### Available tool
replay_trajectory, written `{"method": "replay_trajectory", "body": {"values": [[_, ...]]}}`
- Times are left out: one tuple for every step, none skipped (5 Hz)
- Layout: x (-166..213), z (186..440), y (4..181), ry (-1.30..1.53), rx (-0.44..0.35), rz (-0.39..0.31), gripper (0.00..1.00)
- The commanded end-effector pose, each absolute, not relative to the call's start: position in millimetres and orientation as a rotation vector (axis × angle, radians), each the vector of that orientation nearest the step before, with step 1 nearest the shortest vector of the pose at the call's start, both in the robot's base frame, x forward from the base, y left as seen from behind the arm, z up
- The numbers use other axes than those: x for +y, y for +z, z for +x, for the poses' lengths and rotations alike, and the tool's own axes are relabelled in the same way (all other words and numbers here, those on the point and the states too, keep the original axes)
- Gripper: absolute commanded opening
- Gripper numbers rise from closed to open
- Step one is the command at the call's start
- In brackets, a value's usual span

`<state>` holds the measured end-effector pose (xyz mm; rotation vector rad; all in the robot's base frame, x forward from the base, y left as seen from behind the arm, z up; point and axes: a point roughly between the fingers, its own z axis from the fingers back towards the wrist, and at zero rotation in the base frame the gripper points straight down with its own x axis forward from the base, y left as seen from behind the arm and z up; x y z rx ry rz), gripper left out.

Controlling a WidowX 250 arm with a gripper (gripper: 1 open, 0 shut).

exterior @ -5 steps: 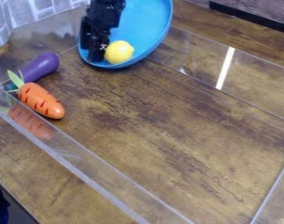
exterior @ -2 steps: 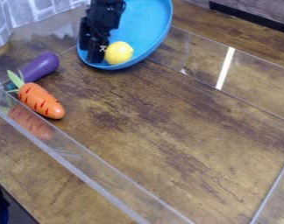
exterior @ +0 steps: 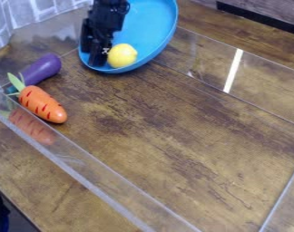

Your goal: Remove the purple eggplant from the blue tray and put it on the table

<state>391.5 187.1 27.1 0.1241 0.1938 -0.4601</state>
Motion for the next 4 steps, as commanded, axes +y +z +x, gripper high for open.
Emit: {"method": "replay_trajectory", "body": {"values": [[183.7,392.8,30.3,-0.464,0.196,0.126,1.00],[183.4,392.1,28.6,-0.459,0.204,0.123,1.00],[183.4,391.5,26.8,-0.455,0.212,0.120,1.00],[184.3,391.0,25.3,-0.453,0.220,0.118,1.00]]}}
